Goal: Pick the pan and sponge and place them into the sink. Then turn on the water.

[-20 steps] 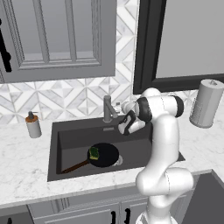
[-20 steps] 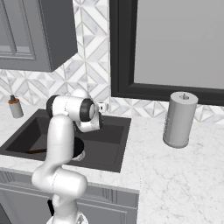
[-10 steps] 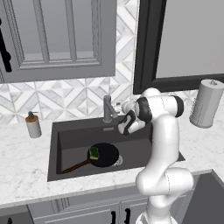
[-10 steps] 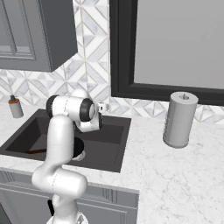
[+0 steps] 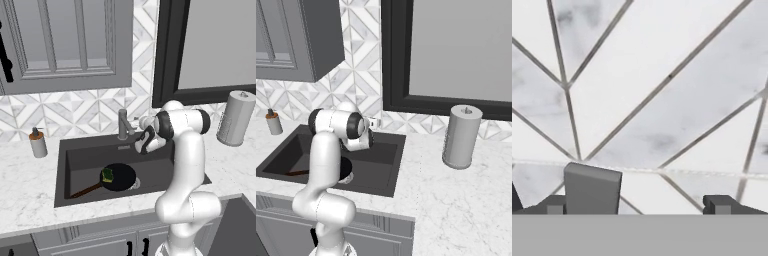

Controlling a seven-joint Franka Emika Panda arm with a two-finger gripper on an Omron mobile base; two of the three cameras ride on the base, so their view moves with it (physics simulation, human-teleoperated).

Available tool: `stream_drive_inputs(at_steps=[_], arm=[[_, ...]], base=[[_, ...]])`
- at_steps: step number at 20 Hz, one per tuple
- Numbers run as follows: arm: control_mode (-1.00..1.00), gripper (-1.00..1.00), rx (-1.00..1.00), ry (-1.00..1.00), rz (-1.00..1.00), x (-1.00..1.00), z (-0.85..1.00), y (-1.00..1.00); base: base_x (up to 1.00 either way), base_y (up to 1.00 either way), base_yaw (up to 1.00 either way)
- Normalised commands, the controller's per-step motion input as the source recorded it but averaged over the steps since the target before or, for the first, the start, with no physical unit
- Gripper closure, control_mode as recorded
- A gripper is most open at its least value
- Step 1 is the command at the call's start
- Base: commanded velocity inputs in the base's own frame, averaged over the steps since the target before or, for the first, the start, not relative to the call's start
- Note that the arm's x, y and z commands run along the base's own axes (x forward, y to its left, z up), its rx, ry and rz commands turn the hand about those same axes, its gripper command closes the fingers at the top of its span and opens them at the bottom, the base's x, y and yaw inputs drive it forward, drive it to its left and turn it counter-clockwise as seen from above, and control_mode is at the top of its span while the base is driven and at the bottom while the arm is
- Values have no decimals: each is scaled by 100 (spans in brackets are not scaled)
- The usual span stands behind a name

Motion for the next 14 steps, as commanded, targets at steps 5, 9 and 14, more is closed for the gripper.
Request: stream_drive_inputs(at_steps=[5,9,14], arm=[[-100,-100,0,0,0,0,0,-100],[-100,-100,1,0,0,0,0,-100],[-100,-100,2,0,0,0,0,-100]], base=[[0,0,0],[0,0,0],[0,0,0]])
